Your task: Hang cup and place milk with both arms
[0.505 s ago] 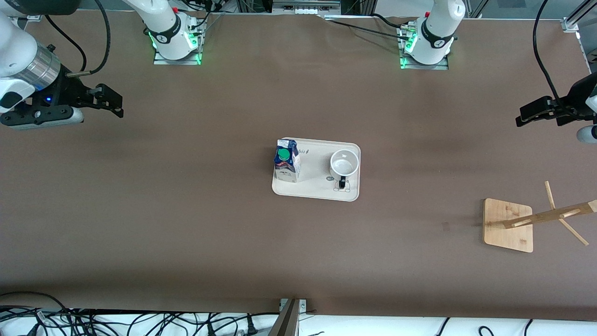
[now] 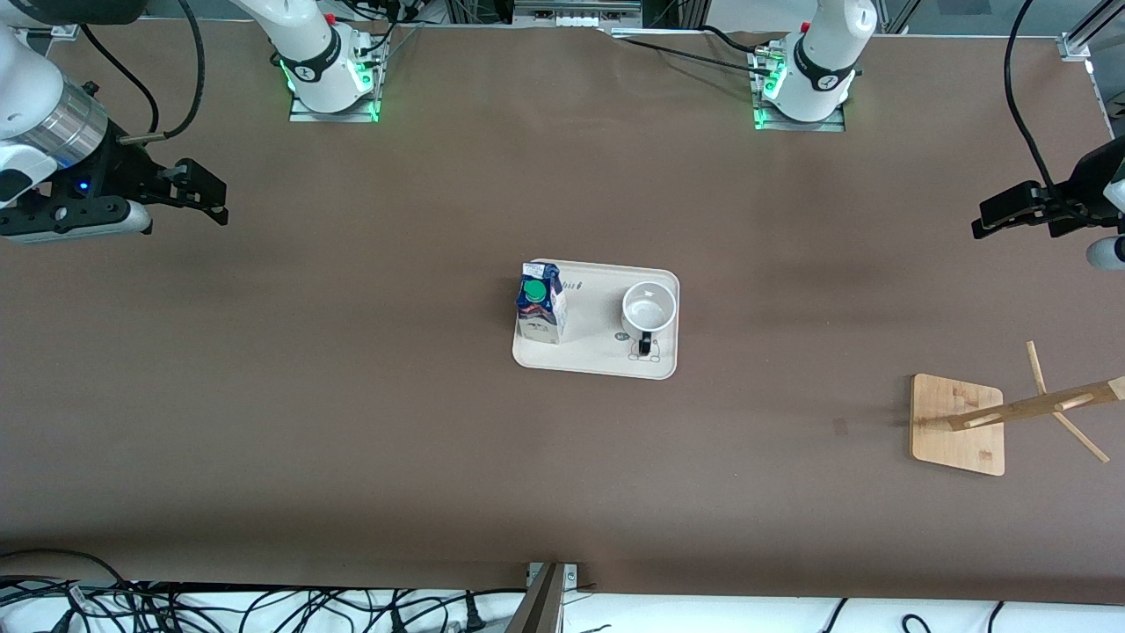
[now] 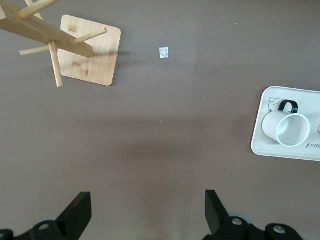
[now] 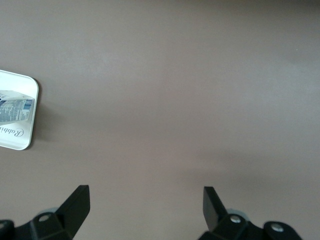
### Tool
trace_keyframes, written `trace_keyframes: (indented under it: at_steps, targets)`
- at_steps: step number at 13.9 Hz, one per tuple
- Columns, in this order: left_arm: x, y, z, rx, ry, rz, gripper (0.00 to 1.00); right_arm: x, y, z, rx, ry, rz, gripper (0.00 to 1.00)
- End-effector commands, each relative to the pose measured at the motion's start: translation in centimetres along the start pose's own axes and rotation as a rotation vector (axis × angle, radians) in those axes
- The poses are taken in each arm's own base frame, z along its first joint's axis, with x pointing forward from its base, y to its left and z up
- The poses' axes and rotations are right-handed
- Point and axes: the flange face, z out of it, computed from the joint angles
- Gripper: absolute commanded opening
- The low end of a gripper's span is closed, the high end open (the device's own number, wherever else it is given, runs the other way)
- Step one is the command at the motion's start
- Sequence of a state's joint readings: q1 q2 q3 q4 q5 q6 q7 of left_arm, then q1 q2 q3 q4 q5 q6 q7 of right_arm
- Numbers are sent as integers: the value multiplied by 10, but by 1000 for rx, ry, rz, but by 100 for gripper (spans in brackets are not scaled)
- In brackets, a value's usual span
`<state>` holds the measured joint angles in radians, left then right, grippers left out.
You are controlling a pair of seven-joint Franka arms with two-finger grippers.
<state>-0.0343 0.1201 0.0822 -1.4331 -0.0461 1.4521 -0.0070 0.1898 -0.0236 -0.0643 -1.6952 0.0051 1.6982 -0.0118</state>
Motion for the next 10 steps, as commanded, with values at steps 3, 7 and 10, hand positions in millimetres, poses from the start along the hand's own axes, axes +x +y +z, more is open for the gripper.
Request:
trace_keyframes:
  at_steps: [3,7,10]
  targets:
    - [-2,-1,-5,18,4,16,100,31,-12,28,30,-26,-12,100]
    - [1,-3,-2,18,1,13,100,41,-33,67,31,-123,-49,100]
    - [5,-3,4,19,-8,13,100,44,-91,84,48,-142,-70,100]
